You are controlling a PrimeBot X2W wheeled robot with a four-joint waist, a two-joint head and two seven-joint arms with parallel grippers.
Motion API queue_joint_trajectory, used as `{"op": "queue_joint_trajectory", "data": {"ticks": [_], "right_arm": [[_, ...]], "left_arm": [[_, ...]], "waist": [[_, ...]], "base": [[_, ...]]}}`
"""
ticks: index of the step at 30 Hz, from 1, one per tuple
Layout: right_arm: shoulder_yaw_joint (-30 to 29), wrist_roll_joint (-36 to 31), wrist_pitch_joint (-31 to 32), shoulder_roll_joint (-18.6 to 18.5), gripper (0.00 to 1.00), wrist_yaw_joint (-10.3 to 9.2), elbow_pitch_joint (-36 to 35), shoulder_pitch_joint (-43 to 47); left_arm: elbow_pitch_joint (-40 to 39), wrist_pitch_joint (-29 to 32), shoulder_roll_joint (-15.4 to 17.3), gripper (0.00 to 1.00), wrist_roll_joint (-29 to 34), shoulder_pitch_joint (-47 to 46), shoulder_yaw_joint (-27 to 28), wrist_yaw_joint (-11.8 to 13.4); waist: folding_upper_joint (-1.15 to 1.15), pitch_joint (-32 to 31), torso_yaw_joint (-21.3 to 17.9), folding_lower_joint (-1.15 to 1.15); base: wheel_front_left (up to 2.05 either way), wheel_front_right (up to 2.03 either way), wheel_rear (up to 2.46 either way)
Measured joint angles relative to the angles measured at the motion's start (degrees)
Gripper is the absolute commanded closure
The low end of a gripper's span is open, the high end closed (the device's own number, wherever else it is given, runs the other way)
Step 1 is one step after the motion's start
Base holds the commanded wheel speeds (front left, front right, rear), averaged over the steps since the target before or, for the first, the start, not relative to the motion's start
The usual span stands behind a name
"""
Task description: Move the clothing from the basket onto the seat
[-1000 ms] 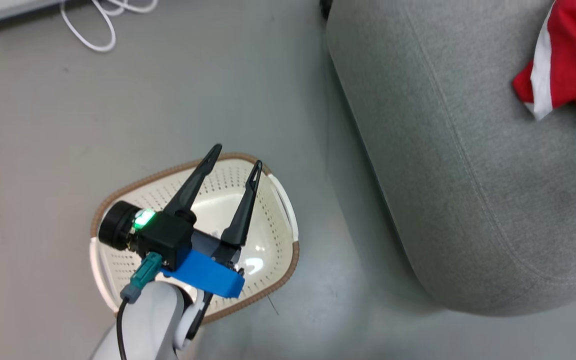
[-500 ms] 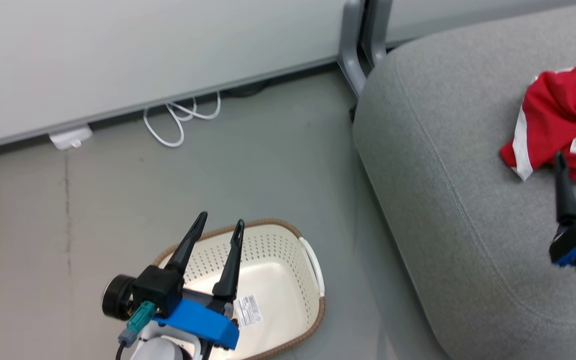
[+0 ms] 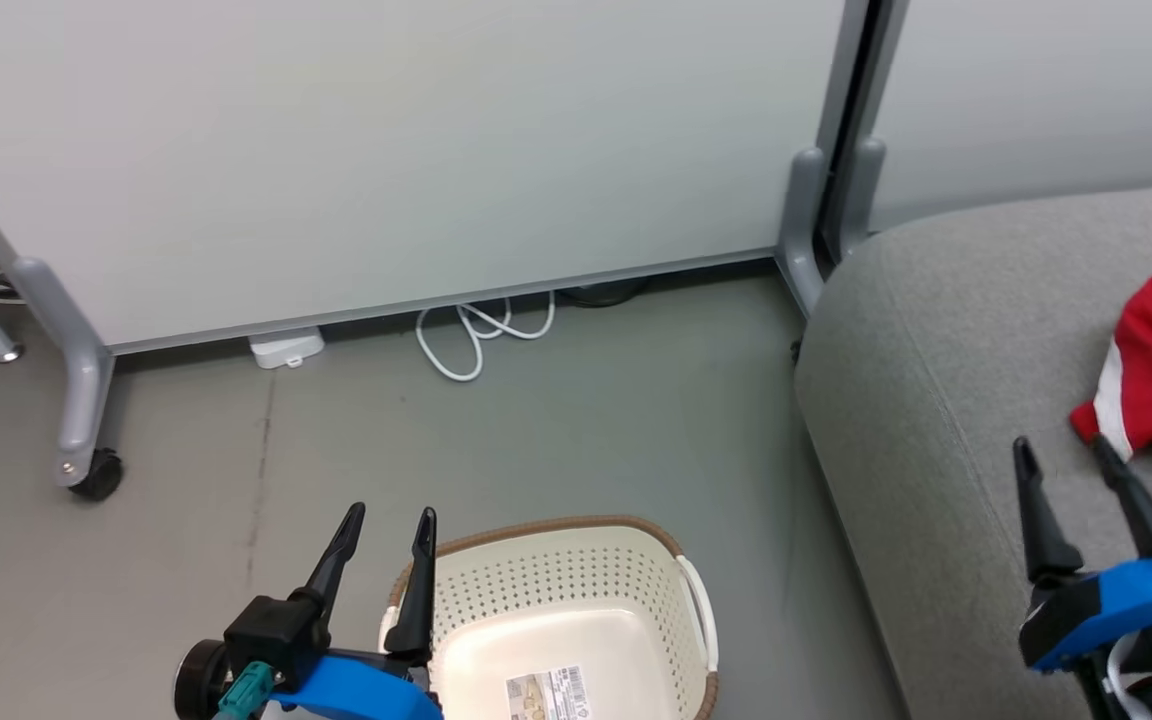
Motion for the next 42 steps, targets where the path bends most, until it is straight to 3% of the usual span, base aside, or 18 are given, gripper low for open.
{"op": "queue_joint_trajectory", "data": {"ticks": [15,42], "right_arm": [[3.83,-1.43,-2.44,4.87,0.0,0.0,-1.35,5.06],[6.59,-1.48,-2.69,7.08,0.0,0.0,-0.59,5.61]], "left_arm": [[2.97,0.0,-0.15,0.0,0.53,1.18,4.97,-0.09],[4.72,0.0,0.58,0.0,-0.21,1.32,5.44,-0.1]], "waist": [[0.0,-2.94,4.29,0.01],[-0.01,-3.05,4.39,0.01]], "base": [[0.0,0.0,0.0],[0.0,0.0,0.0]]}}
